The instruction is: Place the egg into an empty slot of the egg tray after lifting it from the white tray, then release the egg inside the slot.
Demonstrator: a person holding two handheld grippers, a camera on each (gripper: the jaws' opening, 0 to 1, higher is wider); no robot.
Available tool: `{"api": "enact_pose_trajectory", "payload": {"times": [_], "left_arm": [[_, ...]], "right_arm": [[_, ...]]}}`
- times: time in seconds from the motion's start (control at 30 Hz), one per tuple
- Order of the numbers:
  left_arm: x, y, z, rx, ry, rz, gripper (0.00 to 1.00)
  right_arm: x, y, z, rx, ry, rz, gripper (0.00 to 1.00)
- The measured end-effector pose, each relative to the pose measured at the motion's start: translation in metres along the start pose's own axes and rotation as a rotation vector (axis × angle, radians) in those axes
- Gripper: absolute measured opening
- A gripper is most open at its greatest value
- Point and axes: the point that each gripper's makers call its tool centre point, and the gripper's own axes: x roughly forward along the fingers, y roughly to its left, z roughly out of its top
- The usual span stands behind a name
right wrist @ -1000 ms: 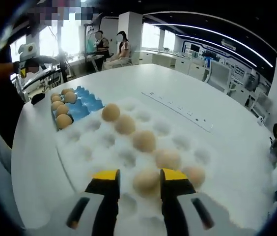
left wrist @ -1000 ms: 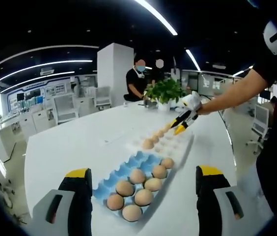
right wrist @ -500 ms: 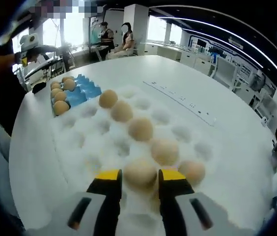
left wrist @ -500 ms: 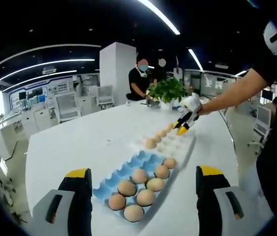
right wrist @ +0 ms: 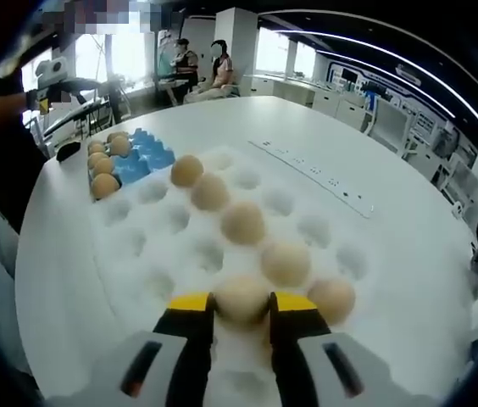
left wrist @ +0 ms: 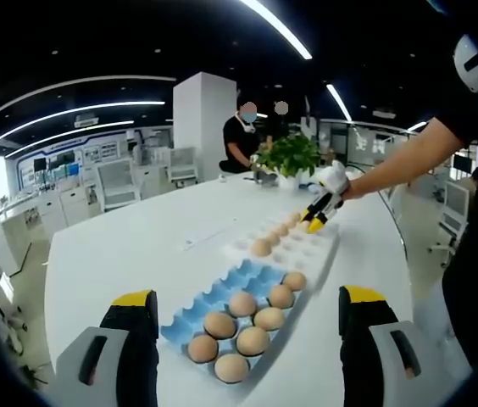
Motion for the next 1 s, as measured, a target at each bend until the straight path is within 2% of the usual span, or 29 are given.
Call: {"api": "enact_pose_trajectory", "payload": {"times": [0.3,0.63,1.0], "left_arm": [[-0.001,-0.006,0.001,0.002,-0.004,-0.006,0.9],[-0.002,-0.01,0.001,0.003,-0.019,-0.019,0.91],[-0.007,-0.008,0.0,0.003,-0.025,-0.022,0.91]], "right_arm": [[-0.009,-0.002,0.008,0.001,-0.014,-0.013,0.26],[-0.019,0.009,0.043,-0.045,-0.061,-0.011,0.26],[0.004,0.043,0.076,-0.1,-0.092,0.048,0.27]]}}
